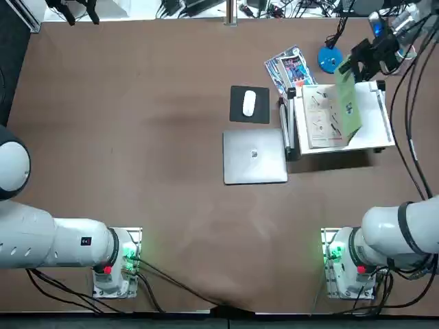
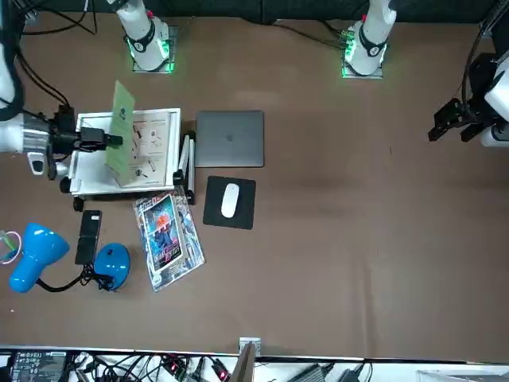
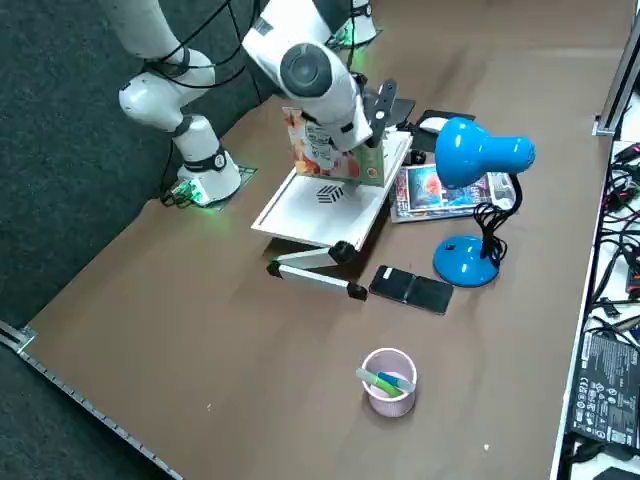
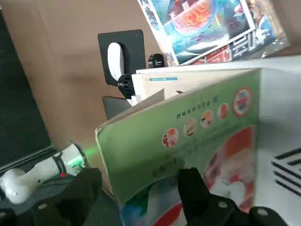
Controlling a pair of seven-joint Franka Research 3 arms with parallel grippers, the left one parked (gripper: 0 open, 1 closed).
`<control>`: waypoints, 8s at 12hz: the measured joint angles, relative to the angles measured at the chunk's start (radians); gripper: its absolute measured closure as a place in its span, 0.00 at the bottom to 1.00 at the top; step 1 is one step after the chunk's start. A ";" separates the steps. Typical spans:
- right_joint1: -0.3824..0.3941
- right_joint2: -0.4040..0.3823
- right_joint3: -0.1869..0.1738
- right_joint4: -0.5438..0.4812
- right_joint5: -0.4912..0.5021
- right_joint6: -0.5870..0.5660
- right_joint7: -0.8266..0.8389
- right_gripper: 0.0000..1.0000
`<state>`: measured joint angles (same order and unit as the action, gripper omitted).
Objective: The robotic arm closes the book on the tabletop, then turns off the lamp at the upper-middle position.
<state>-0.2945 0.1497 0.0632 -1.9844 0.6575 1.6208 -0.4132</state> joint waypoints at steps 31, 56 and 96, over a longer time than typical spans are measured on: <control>0.421 -0.016 -0.002 -0.186 -0.430 0.413 0.692 0.89; 0.454 0.021 -0.003 0.110 -0.897 0.396 0.856 0.99; 0.364 0.521 -0.029 0.325 -1.458 0.777 1.237 0.99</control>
<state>0.0696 0.6708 0.0342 -1.6598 -0.8005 2.3979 0.8234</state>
